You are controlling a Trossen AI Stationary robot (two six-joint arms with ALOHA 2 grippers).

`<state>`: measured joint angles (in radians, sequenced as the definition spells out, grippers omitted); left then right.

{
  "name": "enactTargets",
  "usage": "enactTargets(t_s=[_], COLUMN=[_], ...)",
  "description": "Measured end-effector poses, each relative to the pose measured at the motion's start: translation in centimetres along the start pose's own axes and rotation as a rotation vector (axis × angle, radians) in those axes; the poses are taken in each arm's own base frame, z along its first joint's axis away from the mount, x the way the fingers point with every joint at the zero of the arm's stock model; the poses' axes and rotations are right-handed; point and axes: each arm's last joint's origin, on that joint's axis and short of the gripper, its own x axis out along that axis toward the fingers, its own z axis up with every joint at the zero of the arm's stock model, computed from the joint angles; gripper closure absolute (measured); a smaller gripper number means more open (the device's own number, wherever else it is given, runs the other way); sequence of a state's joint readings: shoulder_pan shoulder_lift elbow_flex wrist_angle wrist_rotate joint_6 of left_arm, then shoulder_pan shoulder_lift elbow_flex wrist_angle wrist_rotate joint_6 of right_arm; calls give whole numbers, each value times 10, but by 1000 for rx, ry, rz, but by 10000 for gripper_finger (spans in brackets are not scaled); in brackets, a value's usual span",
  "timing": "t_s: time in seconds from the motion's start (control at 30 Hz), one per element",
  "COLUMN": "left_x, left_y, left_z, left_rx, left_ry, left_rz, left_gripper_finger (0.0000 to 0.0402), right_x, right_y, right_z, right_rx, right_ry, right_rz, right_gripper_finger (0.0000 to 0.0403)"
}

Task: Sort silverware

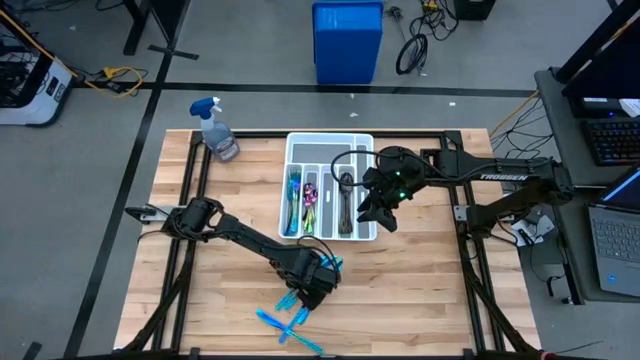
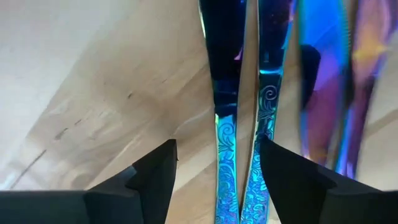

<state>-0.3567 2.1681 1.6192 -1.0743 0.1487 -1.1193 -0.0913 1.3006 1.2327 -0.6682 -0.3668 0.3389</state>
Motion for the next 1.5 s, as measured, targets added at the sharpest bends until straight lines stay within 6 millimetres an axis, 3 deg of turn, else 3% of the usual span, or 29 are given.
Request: enactTargets(t_s=[0.53, 0.67, 0.9, 1.5], left_x=[-5, -5, -22, -11], left_y=[2, 3, 14, 15], left_z=[0, 1, 0, 7], left_rx=[-14, -19, -35, 17], left_ry=[85, 86, 40, -7], left_rz=[10, 13, 64, 25], left_gripper_finger=[268, 270, 270, 270], right_x=[0, 0, 0, -1], right_y=[0, 0, 0, -2], right_z=[0, 0, 0, -1], right_rx=[9, 9, 6, 7], right_ry=[3, 3, 1, 10], right_rz=[-1, -1, -2, -9], right_gripper_finger=[261, 261, 261, 261])
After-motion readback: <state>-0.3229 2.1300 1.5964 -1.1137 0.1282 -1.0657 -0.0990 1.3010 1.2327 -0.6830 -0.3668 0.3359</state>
